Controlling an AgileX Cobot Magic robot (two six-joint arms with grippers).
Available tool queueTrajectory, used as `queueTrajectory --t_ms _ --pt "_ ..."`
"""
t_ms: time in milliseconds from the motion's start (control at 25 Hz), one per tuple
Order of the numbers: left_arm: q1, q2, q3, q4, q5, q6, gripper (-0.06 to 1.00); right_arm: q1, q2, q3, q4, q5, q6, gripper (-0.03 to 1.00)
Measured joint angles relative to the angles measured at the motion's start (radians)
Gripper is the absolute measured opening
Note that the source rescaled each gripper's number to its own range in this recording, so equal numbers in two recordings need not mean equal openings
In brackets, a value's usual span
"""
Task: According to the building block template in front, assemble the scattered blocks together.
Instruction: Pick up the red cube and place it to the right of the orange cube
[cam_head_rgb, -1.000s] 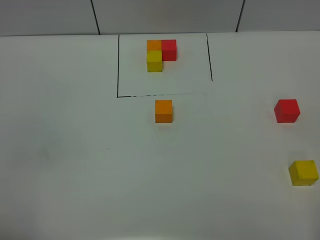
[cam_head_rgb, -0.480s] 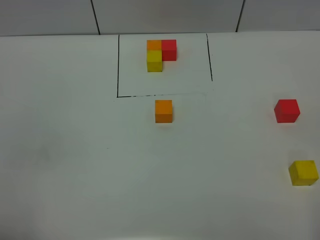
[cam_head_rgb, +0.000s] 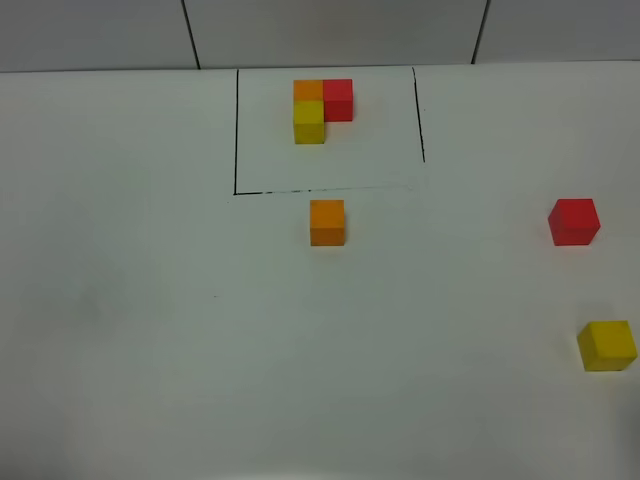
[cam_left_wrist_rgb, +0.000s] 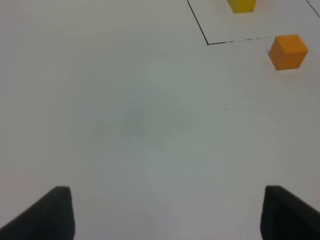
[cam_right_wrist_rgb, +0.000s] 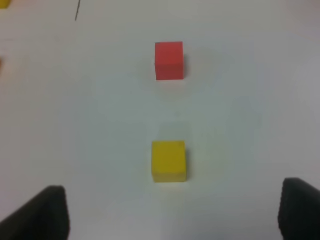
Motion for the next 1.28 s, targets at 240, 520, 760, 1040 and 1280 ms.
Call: queueTrajectory --t_ms 240,520,760,1040,1280 --pt "0.0 0.0 0.0 0.001 0.0 0.0 0.7 0.0 0.504 -0.132 0.01 -0.127 -0.036 0.83" --pt "0.0 0.0 0.0 0.001 0.0 0.0 0.7 0.0 0.98 -0.294 0.082 -0.238 -0.126 0.86" --pt "0.0 0.0 0.0 0.001 0.0 0.0 0.7 0.0 1.223 -0.453 0.105 -0.236 -0.192 0.86" --pt "0.0 0.0 0.0 0.001 0.0 0.0 0.7 0.0 1.375 -0.569 0.066 -0.247 -0.203 0.86" --pt "0.0 0.0 0.0 0.001 0.0 0.0 0.7 0.0 1.475 -0.622 0.06 -0.257 -0.204 0.84"
